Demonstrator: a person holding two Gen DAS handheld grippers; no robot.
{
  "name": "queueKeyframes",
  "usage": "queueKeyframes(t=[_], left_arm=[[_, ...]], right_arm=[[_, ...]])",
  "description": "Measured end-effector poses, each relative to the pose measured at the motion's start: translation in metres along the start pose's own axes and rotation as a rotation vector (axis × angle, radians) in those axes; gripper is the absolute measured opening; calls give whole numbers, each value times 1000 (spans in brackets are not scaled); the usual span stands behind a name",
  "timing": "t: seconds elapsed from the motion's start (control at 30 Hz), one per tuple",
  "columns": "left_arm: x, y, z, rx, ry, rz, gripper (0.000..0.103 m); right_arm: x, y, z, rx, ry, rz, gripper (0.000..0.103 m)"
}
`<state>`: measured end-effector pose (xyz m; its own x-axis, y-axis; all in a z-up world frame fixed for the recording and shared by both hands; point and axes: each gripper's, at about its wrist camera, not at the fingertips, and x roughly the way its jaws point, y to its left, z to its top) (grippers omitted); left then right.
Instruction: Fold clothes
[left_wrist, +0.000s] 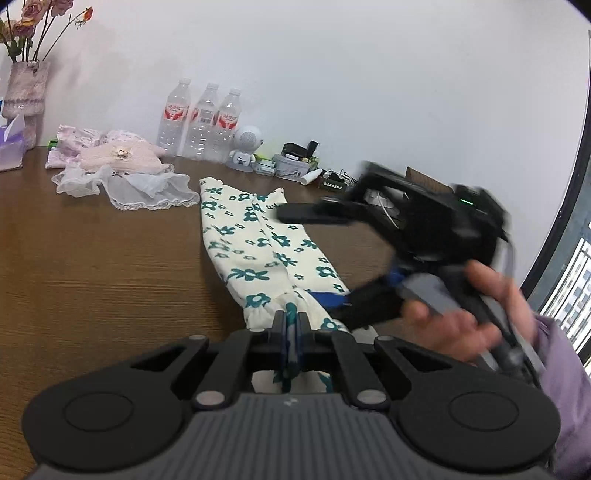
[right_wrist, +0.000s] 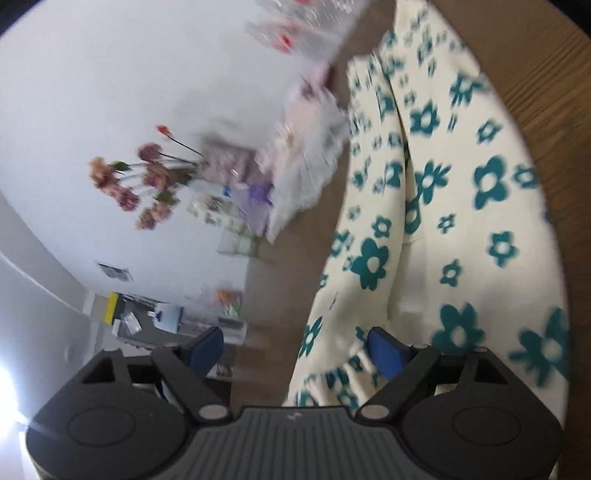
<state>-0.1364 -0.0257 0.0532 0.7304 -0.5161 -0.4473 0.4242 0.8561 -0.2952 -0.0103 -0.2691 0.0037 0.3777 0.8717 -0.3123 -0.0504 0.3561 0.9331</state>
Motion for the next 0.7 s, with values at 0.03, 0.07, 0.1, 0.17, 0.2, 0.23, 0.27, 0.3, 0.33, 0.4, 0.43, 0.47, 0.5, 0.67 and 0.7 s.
queueKeyframes(t=[0.03, 0.07, 0.1, 0.17, 0.2, 0.23, 0.27, 0.3, 0.33, 0.4, 0.43, 0.47, 0.5, 0.67, 0.7], left_arm=[[-1, 0, -1, -2, 1, -1, 5], [-1, 1, -1, -5, -1, 4, 5], [-2, 3, -1, -11, -6, 5, 5], [-3, 8, -1, -26, -5, -9, 5], [-1, 9, -3, -27, 11, -15, 5], [2, 10, -4, -29, 26, -21, 5], [4, 11, -6, -29, 42, -27, 5], [5, 11, -8, -23, 52, -34, 6], [7, 11, -10, -17, 62, -41, 6], [9, 12, -14, -6, 82, -58, 7], [7, 14, -12, -18, 89, -80, 10], [2, 19, -8, -38, 85, -125, 14], [-3, 25, -4, -58, 78, -166, 18], [10, 42, 29, -31, 2, 5, 20], [23, 43, 32, -23, 24, 7, 18]], right_arm=[[7, 2, 4, 4, 20, -6, 87], [14, 4, 6, 1, 38, -16, 86], [18, 8, 7, -9, 53, -33, 86], [20, 14, 4, -51, 73, -44, 87], [19, 16, 2, -75, 62, -59, 81], [17, 18, 0, -99, 41, -94, 60], [16, 21, -3, -126, 29, -141, 40], [16, 22, -6, -148, 30, -192, 8], [15, 22, -9, -161, 31, -223, 8], [10, 25, -15, -191, 15, -269, 8], [7, 28, -18, -208, 1, -292, 8], [4, 31, -21, -227, -17, -312, 8], [2, 33, -22, -239, -28, -328, 8], [-2, 43, -27, -295, -58, -429, 19], [-3, 45, -28, -324, -68, -465, 29]])
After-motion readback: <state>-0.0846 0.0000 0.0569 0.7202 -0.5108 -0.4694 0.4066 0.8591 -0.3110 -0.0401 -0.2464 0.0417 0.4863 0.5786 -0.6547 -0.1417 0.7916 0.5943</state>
